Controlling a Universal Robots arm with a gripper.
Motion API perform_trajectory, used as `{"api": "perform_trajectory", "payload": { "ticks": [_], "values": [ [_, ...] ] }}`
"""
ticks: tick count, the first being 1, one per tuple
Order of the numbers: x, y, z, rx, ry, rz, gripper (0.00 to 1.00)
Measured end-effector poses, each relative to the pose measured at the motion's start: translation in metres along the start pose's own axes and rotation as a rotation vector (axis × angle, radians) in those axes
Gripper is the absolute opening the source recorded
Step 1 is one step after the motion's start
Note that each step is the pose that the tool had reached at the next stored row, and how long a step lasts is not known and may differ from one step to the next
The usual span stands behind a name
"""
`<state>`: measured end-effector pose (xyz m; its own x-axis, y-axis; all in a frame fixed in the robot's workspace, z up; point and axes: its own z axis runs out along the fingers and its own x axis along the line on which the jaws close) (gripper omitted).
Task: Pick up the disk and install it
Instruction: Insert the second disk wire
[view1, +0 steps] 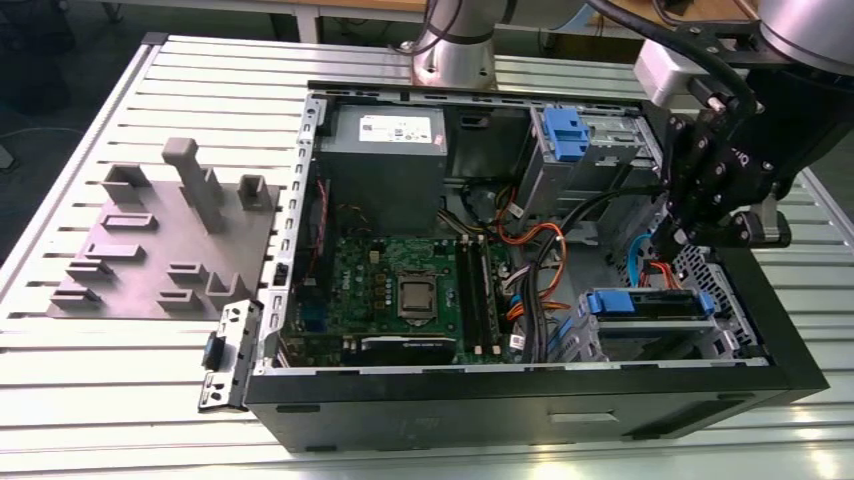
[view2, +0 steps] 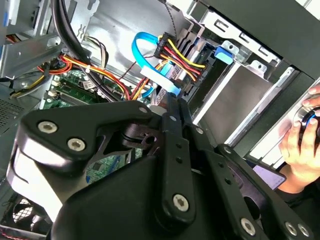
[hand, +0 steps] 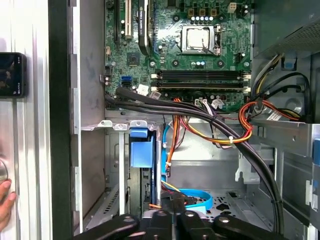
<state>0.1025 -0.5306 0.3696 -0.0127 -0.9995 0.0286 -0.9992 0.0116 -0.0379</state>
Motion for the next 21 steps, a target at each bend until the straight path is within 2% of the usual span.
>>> {"api": "perform_trajectory", "payload": {
  "ticks": [1, 3, 6, 7, 8, 16, 21],
  "values": [
    [0.0000, 0.0000, 0.0001, 0.0000, 0.0034, 0.000, 0.17],
    [0.0000, -0.0001, 0.0006, 0.0001, 0.0116, 0.000, 0.17],
    [-0.0001, -0.0002, 0.0016, 0.0002, 0.0209, -0.001, 0.18],
    [-0.0001, -0.0004, 0.0018, 0.0003, 0.0218, -0.001, 0.18],
    [-0.0001, -0.0006, 0.0019, 0.0003, 0.0220, -0.001, 0.25],
    [-0.0015, -0.0016, 0.0042, -0.0007, 0.0215, -0.001, 0.25],
    [-0.0017, -0.0019, 0.0078, -0.0009, 0.0216, -0.001, 0.25]
  ]
}}
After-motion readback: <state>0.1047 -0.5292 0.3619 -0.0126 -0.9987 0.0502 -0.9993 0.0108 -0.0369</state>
